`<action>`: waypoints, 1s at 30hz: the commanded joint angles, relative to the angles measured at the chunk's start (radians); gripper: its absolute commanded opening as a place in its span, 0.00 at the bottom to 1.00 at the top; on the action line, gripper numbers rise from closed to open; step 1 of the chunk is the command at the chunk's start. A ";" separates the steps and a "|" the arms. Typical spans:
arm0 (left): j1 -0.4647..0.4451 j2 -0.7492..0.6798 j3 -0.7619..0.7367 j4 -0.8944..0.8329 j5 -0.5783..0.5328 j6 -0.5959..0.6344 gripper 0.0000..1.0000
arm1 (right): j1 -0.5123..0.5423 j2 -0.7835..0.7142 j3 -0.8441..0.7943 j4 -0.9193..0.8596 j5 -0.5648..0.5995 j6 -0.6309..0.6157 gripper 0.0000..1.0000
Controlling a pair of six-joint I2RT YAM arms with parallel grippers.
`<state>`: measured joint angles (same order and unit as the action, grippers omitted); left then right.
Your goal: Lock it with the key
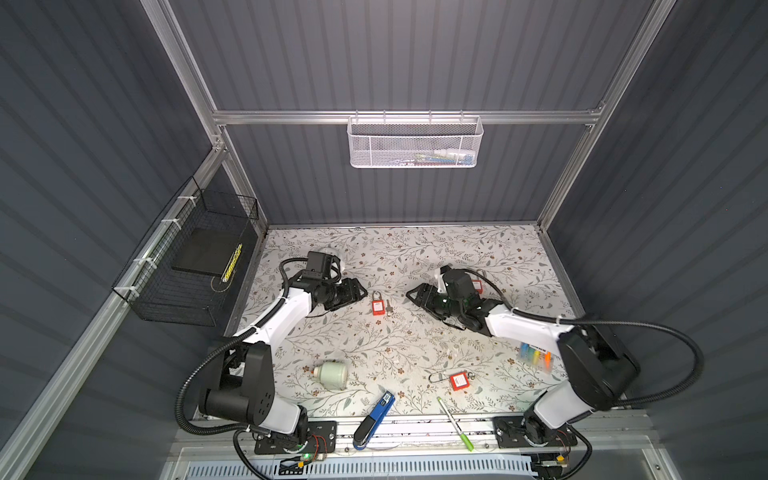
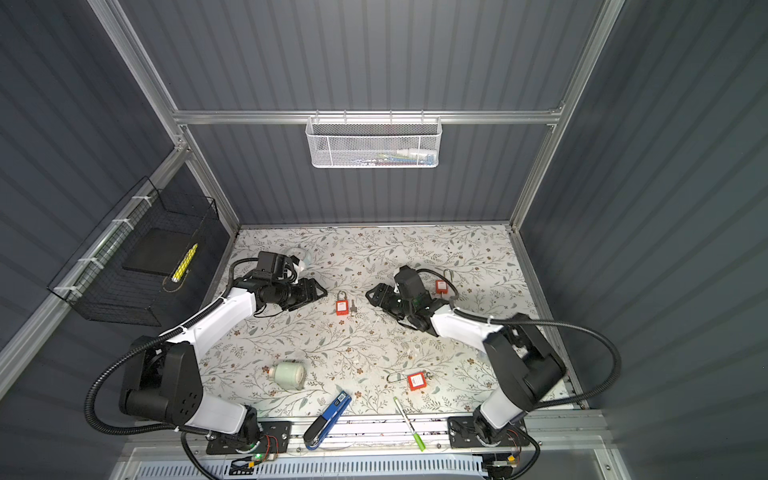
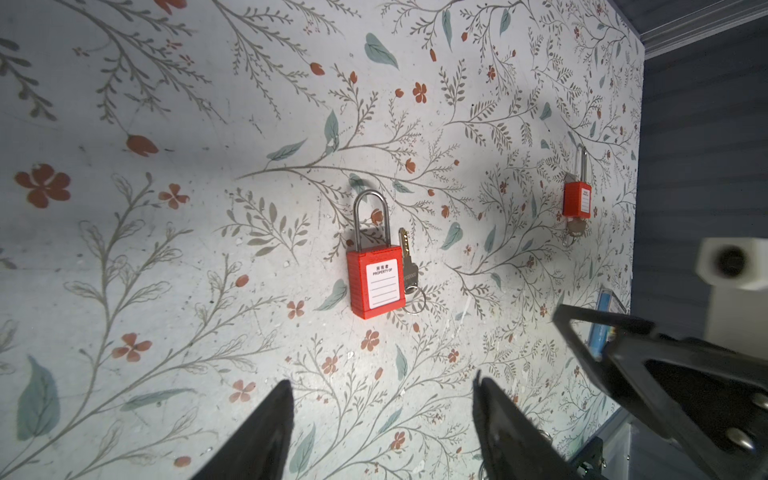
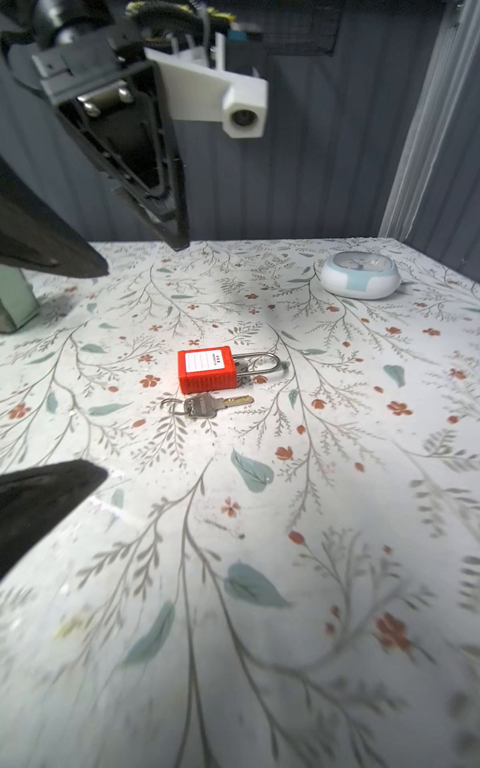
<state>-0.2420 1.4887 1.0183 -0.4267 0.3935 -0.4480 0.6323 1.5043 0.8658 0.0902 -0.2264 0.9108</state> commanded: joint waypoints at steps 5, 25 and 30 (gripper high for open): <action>0.004 -0.023 0.019 -0.007 0.034 0.006 0.71 | 0.030 -0.170 0.045 -0.736 0.121 -0.232 0.77; 0.004 -0.068 -0.031 0.007 0.054 0.006 0.73 | 0.323 -0.527 -0.227 -0.885 0.047 0.078 0.83; 0.004 -0.075 -0.037 0.002 0.046 0.011 0.73 | 0.334 -0.483 -0.271 -0.780 -0.024 0.076 0.84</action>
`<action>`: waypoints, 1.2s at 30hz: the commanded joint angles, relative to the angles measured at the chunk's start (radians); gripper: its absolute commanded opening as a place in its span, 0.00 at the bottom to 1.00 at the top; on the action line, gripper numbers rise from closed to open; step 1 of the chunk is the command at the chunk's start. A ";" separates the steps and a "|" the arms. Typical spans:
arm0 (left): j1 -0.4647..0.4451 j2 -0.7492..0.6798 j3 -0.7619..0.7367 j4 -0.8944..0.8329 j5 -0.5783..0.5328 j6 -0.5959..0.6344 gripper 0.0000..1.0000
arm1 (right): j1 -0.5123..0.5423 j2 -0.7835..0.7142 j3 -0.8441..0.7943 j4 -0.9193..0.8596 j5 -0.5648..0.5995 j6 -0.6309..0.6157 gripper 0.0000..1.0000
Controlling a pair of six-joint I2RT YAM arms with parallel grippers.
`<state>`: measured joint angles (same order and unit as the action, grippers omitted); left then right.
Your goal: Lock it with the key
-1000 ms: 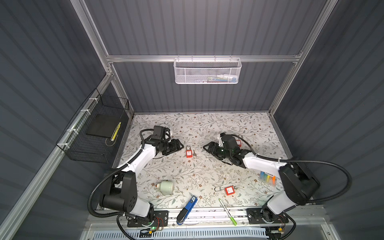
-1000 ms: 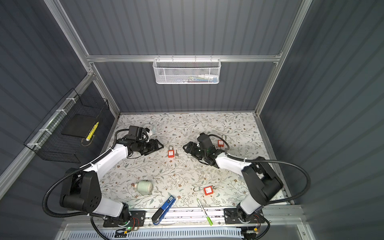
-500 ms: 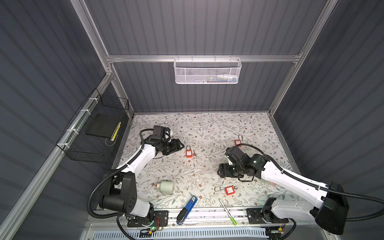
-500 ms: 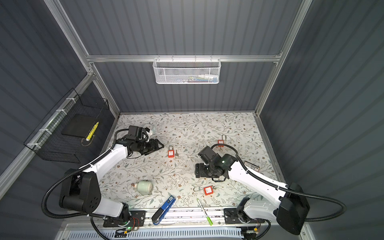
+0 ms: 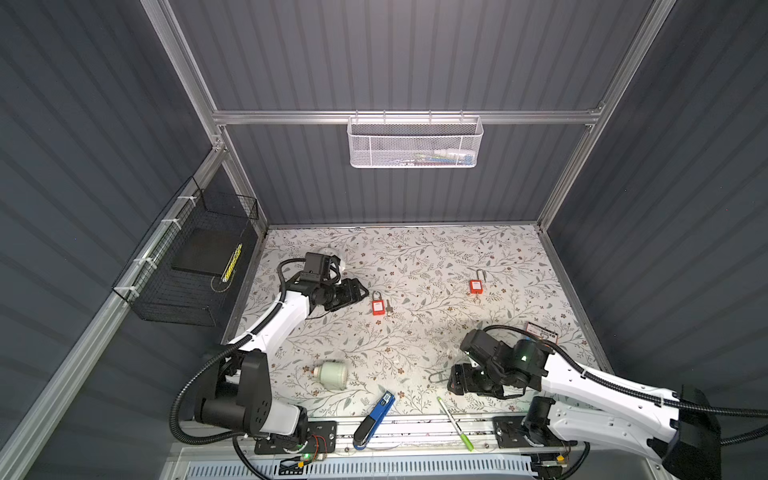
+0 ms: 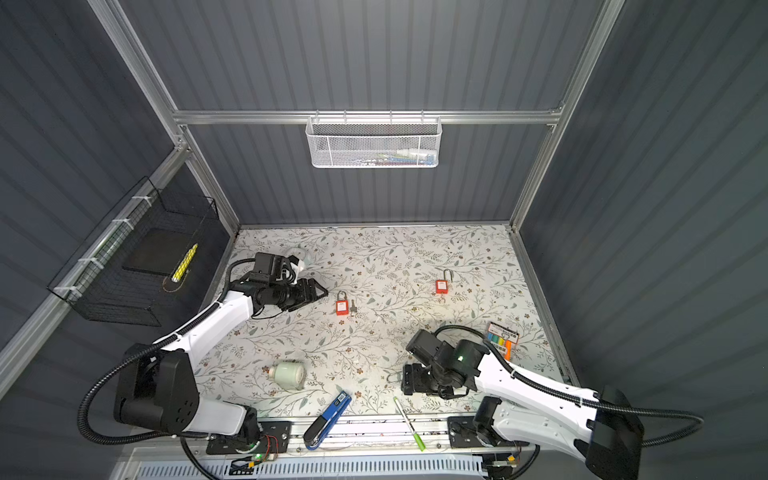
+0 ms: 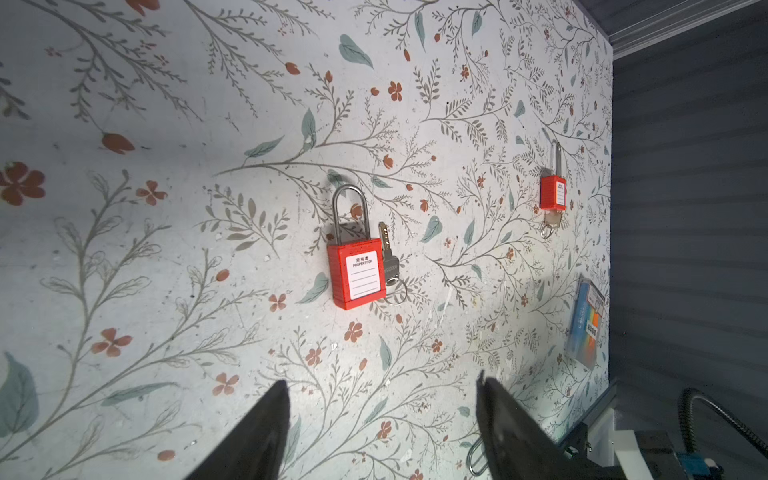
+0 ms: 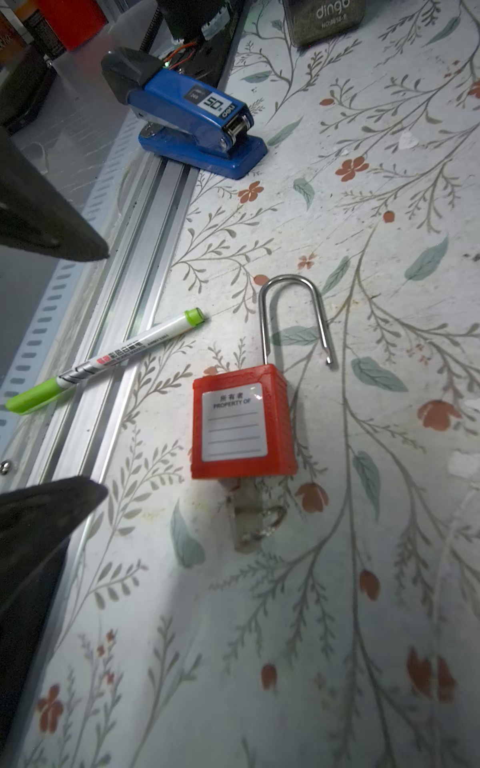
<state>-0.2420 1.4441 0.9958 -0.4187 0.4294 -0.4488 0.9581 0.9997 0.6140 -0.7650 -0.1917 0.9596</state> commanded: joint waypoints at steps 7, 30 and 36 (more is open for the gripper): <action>0.004 -0.050 -0.025 -0.012 -0.002 -0.002 0.74 | 0.011 0.114 -0.022 0.138 -0.073 -0.008 0.82; 0.004 -0.039 0.018 -0.057 -0.038 -0.005 0.76 | -0.122 0.514 0.252 0.271 -0.108 -0.315 0.86; 0.004 -0.053 0.007 -0.052 -0.041 -0.013 0.76 | -0.151 0.496 0.332 0.260 -0.171 -0.447 0.86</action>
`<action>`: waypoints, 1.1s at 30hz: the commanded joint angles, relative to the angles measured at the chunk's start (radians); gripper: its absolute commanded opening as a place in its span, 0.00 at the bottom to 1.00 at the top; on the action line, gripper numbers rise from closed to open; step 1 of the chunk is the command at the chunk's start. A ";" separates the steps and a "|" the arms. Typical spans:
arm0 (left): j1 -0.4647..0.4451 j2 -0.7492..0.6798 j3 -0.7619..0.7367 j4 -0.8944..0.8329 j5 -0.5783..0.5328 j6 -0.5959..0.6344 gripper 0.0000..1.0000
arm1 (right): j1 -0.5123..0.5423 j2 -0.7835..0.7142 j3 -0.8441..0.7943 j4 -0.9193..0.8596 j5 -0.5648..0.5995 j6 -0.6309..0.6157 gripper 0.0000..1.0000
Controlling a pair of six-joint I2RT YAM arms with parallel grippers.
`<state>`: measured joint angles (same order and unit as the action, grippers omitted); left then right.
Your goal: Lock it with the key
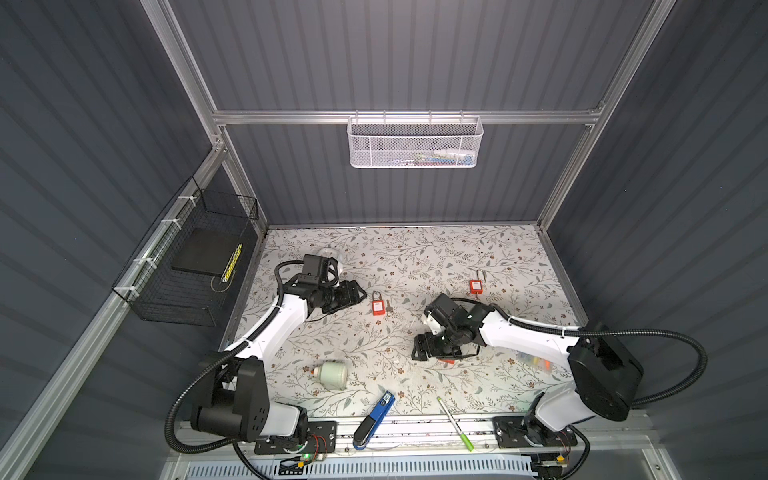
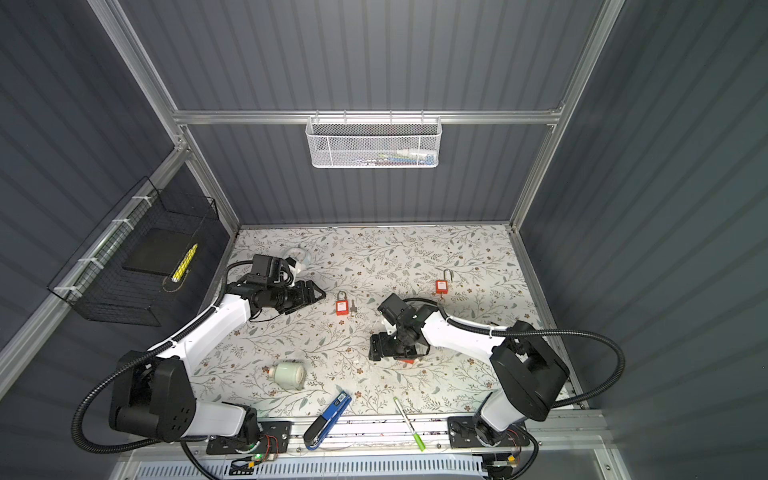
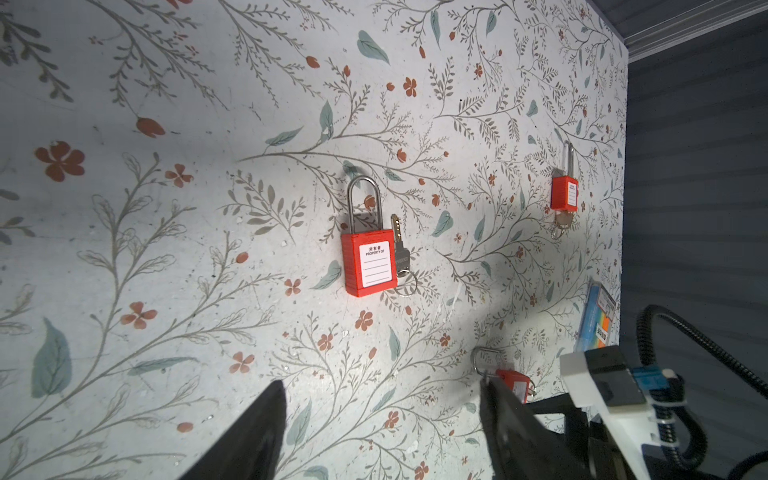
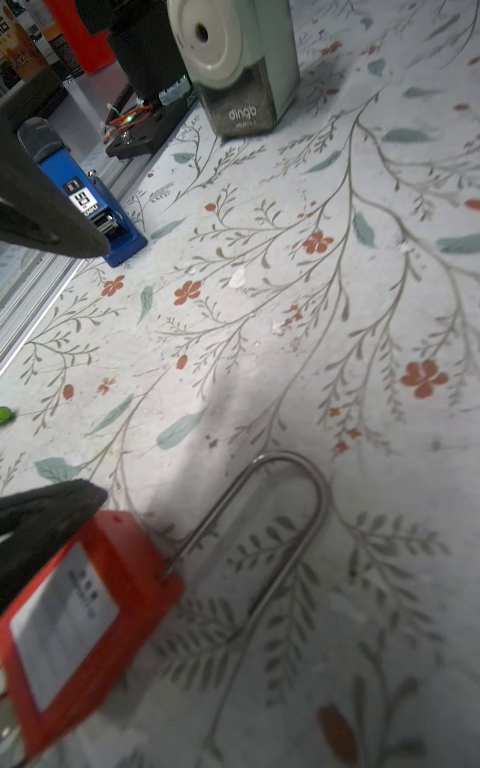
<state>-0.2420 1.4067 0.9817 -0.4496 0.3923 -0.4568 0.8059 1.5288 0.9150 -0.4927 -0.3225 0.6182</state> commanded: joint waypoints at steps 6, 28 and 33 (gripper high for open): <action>0.004 -0.014 -0.004 0.036 0.032 -0.053 0.76 | -0.016 -0.082 0.041 -0.129 0.180 -0.263 0.87; -0.012 0.001 -0.026 0.053 0.059 -0.050 0.76 | -0.054 0.078 0.011 -0.169 0.188 -0.430 0.78; -0.033 -0.006 -0.030 0.070 0.062 -0.079 0.76 | -0.031 0.067 -0.013 -0.190 0.218 -0.405 0.70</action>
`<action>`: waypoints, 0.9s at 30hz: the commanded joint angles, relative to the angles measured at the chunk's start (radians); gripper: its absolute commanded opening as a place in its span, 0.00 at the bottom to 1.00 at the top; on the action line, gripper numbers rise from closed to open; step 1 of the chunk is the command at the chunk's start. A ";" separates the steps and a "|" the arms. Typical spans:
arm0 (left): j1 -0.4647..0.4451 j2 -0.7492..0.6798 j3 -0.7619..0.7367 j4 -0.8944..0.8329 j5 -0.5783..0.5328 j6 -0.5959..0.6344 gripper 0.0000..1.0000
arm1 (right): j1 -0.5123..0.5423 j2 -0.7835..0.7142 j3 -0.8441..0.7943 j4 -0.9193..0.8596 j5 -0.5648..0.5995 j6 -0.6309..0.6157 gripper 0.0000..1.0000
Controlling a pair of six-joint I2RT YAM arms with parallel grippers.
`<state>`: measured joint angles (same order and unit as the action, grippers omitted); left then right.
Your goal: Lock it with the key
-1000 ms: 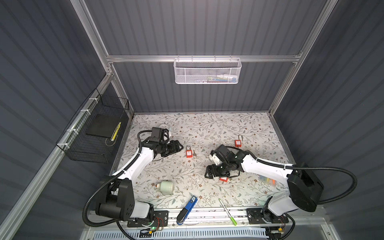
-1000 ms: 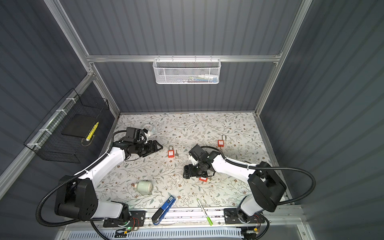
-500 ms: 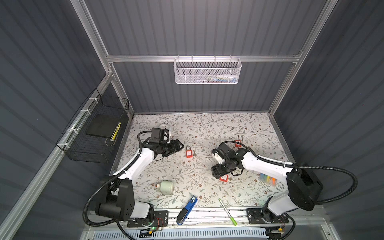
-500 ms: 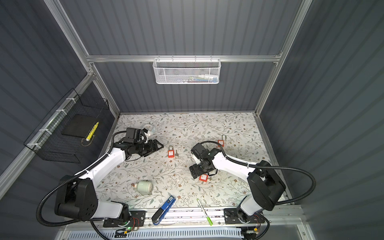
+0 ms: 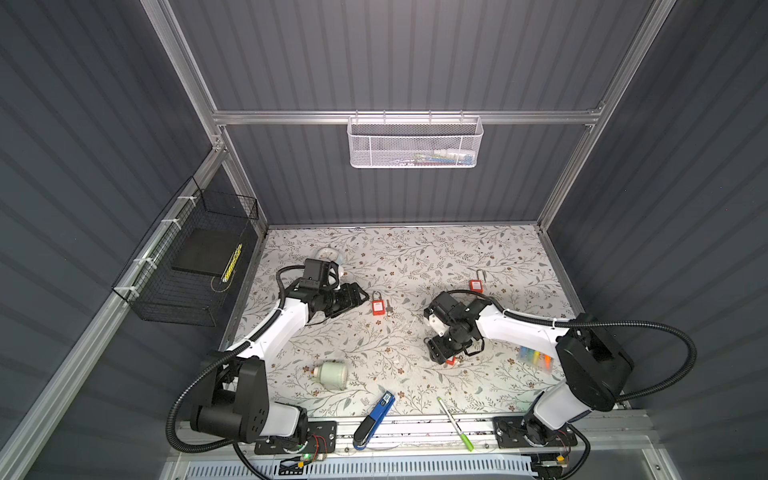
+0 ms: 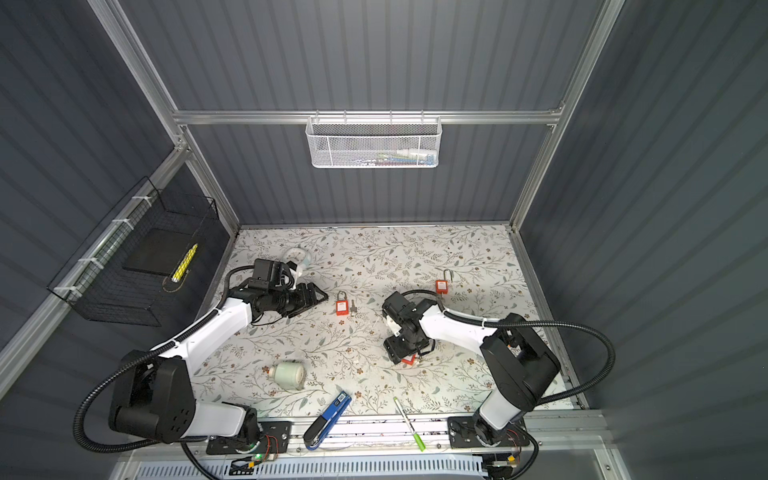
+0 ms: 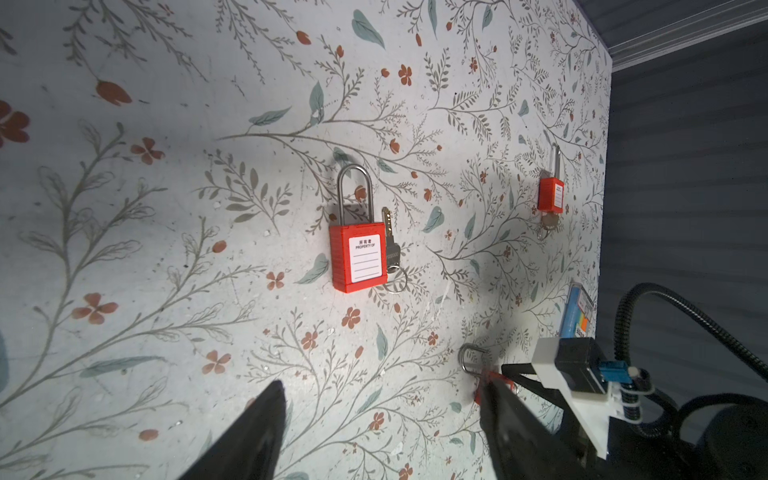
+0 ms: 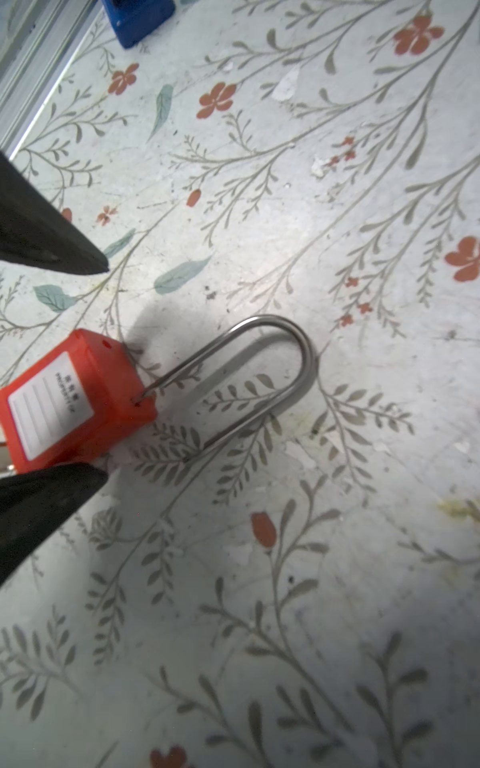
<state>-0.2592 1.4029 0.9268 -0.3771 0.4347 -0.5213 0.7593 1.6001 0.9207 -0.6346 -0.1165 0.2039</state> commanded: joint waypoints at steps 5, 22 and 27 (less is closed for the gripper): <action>-0.065 -0.004 0.014 0.008 0.003 -0.038 0.76 | 0.049 0.003 -0.009 -0.076 0.058 0.042 0.62; -0.130 -0.082 -0.091 0.085 0.029 -0.138 0.75 | 0.108 0.040 -0.031 -0.062 0.117 0.091 0.44; -0.147 -0.108 -0.144 0.120 0.031 -0.166 0.75 | 0.123 0.043 -0.045 -0.046 0.118 0.100 0.49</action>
<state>-0.3969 1.3159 0.8082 -0.2825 0.4465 -0.6575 0.8719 1.6241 0.8970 -0.6731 -0.0071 0.2920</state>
